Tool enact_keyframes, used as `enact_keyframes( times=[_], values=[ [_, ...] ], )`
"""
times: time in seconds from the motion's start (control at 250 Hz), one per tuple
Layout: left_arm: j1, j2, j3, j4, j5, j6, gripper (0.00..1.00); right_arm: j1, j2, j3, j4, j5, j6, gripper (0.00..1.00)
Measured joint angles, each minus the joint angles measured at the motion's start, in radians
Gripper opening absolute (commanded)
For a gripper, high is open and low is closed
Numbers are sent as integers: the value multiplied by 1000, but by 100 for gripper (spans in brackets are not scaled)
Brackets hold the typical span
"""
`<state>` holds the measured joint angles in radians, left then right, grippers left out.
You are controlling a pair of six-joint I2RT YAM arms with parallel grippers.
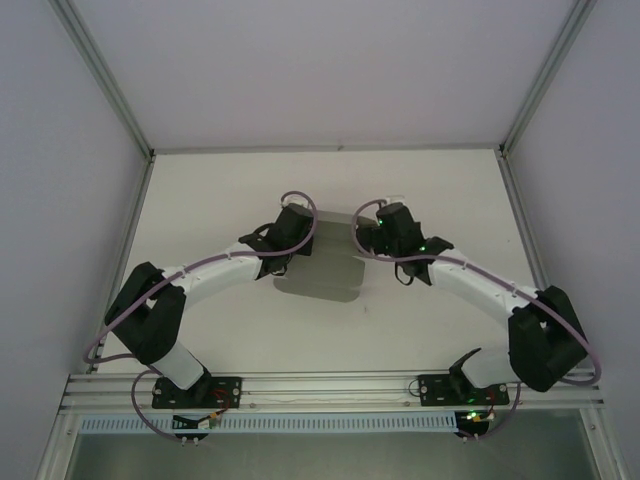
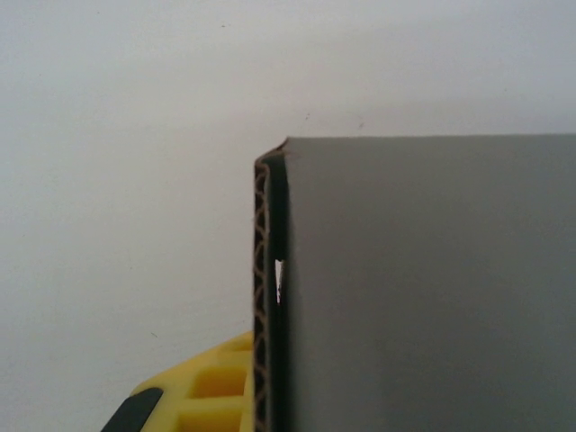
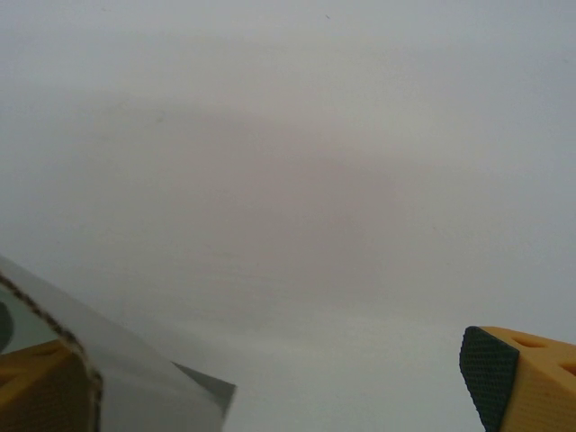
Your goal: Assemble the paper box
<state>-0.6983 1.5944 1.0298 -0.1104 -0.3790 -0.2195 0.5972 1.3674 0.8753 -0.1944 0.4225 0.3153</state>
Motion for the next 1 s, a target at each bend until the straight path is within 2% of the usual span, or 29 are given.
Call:
enact_keyframes(
  times=[0.172,0.283,0.531,0.727,1.002],
  values=[
    [0,0,3,-2,22,20,0,-14,-72,-78,-34,23,18,100],
    [-1,0,2,8,56,43,0,-59,-95,-106,-38,42,8,100],
    [-1,-4,-3,10,103,72,0,-119,-86,-150,24,61,-131,100],
    [-1,-18,-8,7,97,65,0,-119,-85,-152,29,-49,-177,100],
    [3,-18,38,-22,74,52,0,-119,-185,-196,-26,-194,-197,100]
  ],
)
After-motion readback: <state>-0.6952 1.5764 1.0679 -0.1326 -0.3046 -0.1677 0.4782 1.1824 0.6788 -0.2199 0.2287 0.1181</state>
